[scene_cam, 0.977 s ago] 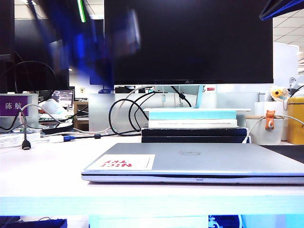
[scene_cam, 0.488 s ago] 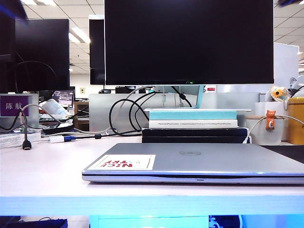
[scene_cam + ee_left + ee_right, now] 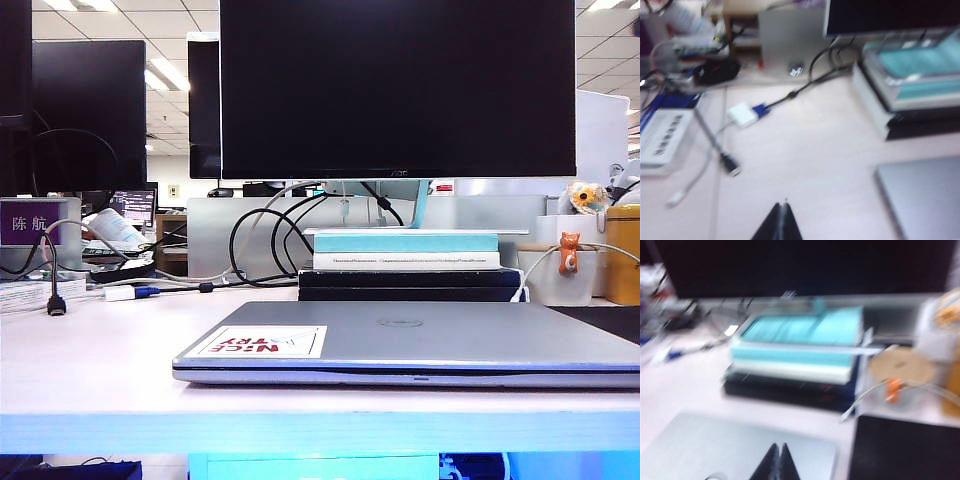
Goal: Close the lid of the gray laptop.
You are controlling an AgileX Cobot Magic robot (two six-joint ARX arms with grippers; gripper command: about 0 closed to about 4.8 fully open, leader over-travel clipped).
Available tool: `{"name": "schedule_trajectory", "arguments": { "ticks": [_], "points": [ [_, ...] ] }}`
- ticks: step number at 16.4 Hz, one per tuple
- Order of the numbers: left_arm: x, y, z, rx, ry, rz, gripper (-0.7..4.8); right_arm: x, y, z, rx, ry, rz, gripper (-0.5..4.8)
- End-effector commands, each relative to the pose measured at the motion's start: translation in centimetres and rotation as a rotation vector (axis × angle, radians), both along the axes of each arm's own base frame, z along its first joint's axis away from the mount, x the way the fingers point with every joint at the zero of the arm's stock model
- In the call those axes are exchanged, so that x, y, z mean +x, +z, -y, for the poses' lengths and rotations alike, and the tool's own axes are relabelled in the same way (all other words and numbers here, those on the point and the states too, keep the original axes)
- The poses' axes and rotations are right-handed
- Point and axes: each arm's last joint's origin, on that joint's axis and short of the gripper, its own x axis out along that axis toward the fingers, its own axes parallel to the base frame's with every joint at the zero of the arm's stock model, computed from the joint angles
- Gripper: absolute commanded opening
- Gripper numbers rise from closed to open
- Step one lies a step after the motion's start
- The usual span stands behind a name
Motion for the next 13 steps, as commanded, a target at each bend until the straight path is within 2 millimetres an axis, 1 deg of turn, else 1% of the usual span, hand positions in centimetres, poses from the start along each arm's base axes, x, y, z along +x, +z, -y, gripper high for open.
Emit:
{"name": "schedule_trajectory", "arguments": {
  "ticks": [1,3,6,8,9,10,12,13],
  "points": [
    [-0.5,-0.5,0.0,-0.052,0.003,0.084,-0.05,-1.2,-0.3,0.1,0.027,-0.026,0.140,-0.01],
    [-0.8,-1.6,0.0,-0.055,0.003,0.108,-0.05,-2.1,-1.0,0.1,0.047,-0.051,0.214,-0.01],
    [-1.4,-4.0,-0.4,-0.089,0.102,0.139,-0.05,-3.5,-2.5,0.2,0.109,-0.088,0.313,-0.01],
    [-2.2,-5.2,-0.4,-0.091,0.108,0.170,-0.05,-4.2,-3.7,0.3,0.115,-0.103,0.348,-0.01],
    [-2.5,-5.6,-0.5,-0.089,0.119,0.193,-0.05,-4.4,-4.4,0.4,0.117,-0.123,0.350,-0.01],
    [-3.5,-7.0,-0.7,-0.076,0.171,0.235,-0.05,-4.8,-6.6,0.4,0.129,-0.148,0.367,-0.01],
    [-4.0,-7.7,-0.8,-0.077,0.189,0.273,-0.05,-4.7,-7.8,0.5,0.136,-0.182,0.348,-0.01],
    [-4.3,-8.3,-0.8,-0.082,0.194,0.305,-0.05,-4.6,-8.8,0.6,0.136,-0.193,0.331,-0.01]
  ]
}}
